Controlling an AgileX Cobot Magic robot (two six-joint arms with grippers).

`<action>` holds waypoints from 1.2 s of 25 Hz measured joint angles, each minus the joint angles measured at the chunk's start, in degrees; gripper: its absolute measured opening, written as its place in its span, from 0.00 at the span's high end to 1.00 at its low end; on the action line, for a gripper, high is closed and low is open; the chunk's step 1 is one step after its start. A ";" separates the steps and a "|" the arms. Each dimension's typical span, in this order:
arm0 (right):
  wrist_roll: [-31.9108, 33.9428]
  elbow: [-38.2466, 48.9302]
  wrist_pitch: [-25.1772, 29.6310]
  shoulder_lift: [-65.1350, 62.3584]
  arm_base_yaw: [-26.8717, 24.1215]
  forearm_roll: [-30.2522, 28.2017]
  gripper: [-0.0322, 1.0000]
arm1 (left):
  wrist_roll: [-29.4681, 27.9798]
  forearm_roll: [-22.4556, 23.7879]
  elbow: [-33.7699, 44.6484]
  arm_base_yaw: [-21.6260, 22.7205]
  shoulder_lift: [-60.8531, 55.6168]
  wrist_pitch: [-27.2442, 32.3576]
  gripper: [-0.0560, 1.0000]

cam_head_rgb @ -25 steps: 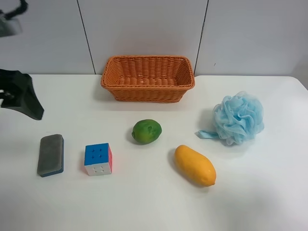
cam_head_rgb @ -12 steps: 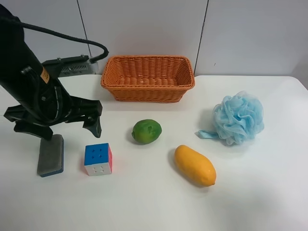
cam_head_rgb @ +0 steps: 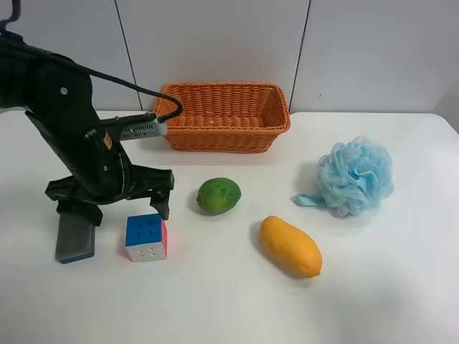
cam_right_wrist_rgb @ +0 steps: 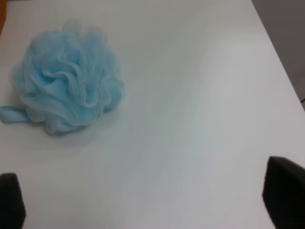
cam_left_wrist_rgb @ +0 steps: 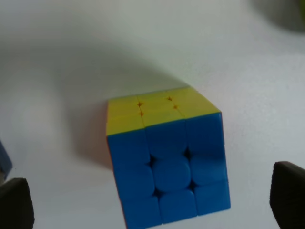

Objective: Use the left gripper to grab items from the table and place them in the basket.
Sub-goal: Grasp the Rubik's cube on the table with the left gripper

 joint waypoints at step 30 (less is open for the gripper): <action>0.00 0.00 0.00 0.00 0.00 0.00 0.01 | -0.41 -3.61 -0.04 0.00 10.19 -6.17 0.41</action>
